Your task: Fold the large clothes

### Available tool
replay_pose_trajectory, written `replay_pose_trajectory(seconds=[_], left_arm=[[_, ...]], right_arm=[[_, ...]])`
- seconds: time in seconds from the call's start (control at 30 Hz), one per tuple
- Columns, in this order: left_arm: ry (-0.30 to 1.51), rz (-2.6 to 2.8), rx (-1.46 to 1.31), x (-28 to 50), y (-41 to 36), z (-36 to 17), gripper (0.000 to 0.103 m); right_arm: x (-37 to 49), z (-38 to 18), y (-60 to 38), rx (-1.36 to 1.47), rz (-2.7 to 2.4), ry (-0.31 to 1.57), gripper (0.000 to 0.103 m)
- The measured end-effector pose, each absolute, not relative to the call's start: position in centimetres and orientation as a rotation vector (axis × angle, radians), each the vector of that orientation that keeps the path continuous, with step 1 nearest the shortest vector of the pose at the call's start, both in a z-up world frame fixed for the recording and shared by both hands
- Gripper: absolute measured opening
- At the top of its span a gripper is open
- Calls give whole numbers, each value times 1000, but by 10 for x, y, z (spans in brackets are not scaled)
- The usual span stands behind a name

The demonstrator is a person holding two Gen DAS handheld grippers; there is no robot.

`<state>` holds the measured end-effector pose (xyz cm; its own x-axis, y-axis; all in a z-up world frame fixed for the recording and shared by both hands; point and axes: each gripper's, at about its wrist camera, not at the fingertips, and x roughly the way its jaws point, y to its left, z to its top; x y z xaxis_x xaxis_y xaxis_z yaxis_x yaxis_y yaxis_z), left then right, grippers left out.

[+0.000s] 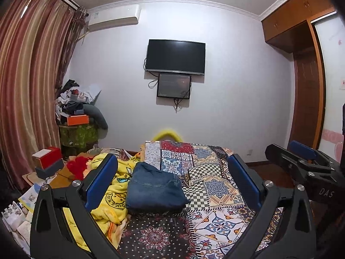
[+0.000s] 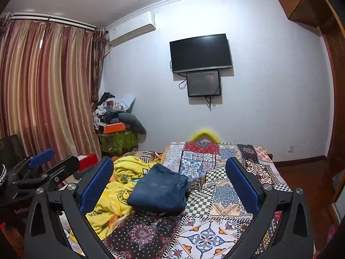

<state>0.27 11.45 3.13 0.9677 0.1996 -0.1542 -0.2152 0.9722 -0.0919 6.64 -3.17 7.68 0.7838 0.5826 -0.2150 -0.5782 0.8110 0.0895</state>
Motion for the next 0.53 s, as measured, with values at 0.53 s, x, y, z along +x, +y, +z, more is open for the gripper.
replay_pose_trajectory(seconds=[0.53], left_arm=[[164, 201, -112, 8, 115, 25, 103]], right_arm=[[70, 74, -31, 23, 618, 248, 103]])
